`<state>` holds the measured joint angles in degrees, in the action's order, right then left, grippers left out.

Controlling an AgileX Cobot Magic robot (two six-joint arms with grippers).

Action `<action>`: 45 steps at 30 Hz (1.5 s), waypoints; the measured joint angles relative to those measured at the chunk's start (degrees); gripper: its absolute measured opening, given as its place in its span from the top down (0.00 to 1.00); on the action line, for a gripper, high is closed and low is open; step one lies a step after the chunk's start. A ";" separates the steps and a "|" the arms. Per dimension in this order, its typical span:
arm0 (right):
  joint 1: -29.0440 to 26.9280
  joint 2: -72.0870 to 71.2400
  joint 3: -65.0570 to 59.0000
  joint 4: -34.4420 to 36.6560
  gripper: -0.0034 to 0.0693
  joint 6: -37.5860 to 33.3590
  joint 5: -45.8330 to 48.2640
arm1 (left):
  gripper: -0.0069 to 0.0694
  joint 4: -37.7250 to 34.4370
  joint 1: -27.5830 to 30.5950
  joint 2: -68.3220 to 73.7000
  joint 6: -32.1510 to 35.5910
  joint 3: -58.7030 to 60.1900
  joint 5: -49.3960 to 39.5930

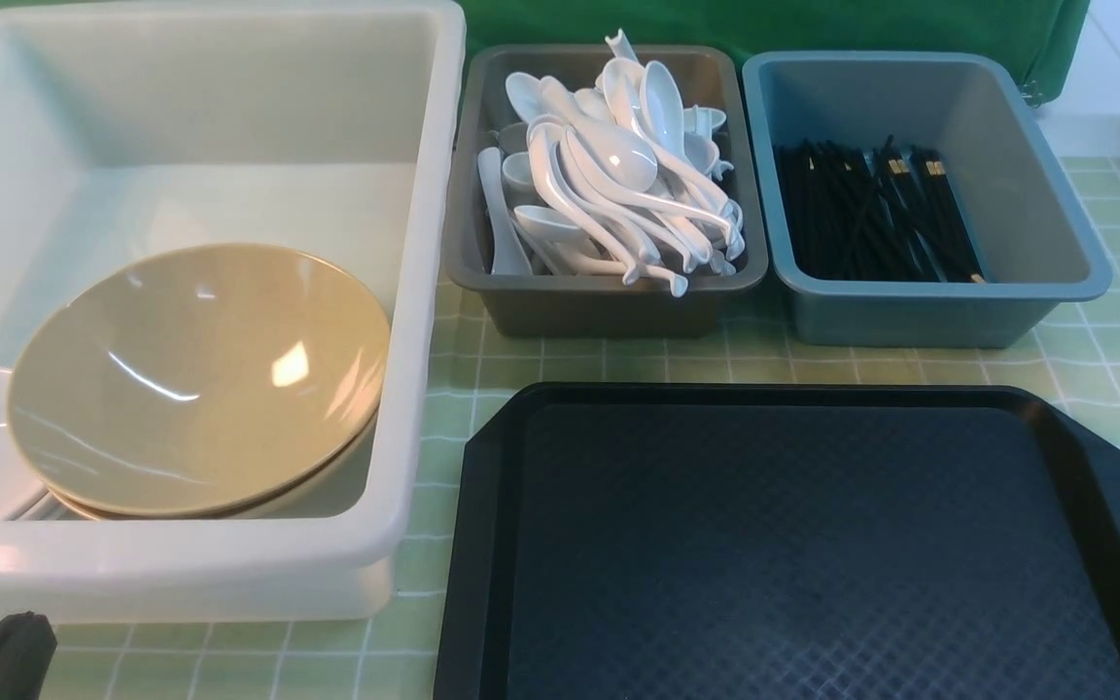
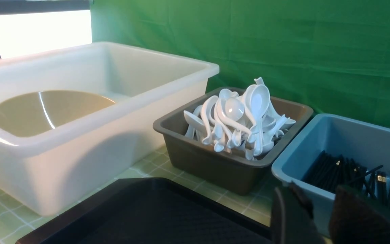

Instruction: On green table put chopsticks spoon bowls plates into blue grey white boxes.

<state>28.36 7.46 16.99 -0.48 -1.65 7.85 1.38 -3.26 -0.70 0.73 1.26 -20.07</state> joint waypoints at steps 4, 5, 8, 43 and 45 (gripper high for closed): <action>0.00 0.00 0.00 -0.02 0.68 0.00 0.00 | 0.91 0.00 0.00 0.00 0.00 0.00 -0.09; 0.00 0.00 0.00 -0.02 0.68 0.00 0.00 | 0.91 0.00 0.00 0.00 0.00 0.00 -0.09; 0.00 0.00 0.00 -0.02 0.68 0.00 0.00 | 0.91 0.00 0.00 0.00 0.00 0.00 -0.13; -27.95 -7.58 -11.18 2.80 0.65 -11.34 10.17 | 0.91 0.00 0.00 0.00 0.00 -0.04 -0.13; -29.04 -7.99 -14.45 2.75 0.64 -11.62 10.23 | 0.91 0.00 0.00 0.00 0.00 -0.04 -0.13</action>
<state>-0.68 -0.53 2.54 2.27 -13.27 18.08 1.38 -3.26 -0.70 0.73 1.22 -20.21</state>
